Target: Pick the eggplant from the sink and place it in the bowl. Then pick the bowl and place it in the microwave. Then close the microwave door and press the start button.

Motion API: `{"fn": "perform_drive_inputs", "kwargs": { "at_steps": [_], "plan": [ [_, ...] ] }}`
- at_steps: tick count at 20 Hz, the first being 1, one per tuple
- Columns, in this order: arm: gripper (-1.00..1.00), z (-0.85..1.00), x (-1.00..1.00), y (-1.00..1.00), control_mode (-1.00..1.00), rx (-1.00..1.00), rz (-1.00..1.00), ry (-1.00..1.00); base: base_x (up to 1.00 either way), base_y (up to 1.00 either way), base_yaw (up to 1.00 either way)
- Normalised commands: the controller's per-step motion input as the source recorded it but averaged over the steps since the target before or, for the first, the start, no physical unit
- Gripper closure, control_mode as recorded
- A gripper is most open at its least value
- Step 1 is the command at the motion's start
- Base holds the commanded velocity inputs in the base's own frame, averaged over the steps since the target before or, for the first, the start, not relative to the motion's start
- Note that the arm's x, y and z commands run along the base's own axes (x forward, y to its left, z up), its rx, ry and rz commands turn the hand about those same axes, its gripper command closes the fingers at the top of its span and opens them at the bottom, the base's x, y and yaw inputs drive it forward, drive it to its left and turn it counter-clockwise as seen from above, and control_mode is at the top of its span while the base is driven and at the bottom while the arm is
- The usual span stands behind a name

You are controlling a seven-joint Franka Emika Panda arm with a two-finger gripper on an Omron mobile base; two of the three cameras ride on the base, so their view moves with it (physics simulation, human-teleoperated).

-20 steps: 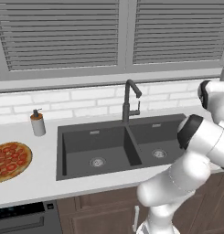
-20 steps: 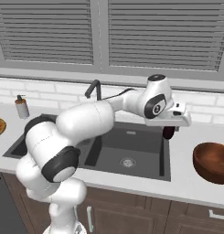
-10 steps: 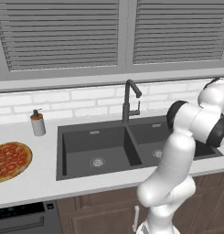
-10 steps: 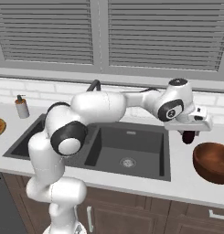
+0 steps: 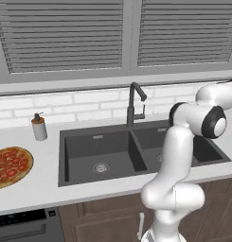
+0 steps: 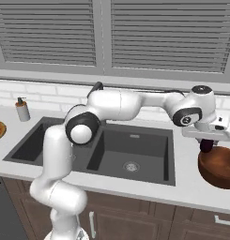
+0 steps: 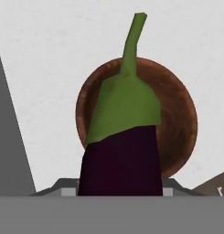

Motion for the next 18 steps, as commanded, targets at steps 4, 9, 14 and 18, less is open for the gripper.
{"fn": "perform_drive_inputs", "kwargs": {
  "at_steps": [4,9,14,18],
  "plan": [
    [1.00,-0.04,-0.02,-0.30,-1.00,0.02,-0.02,-0.01,0.00,0.00,0.00],
    [1.00,-0.31,0.00,-0.07,-1.00,0.04,-0.01,0.00,0.00,0.00,0.00],
    [1.00,-0.59,0.01,0.00,-1.00,-0.02,-0.02,0.00,0.00,0.00,0.00],
    [1.00,-0.49,0.13,-0.03,-1.00,-0.03,-0.02,0.00,0.00,0.00,0.00]
  ]
}}
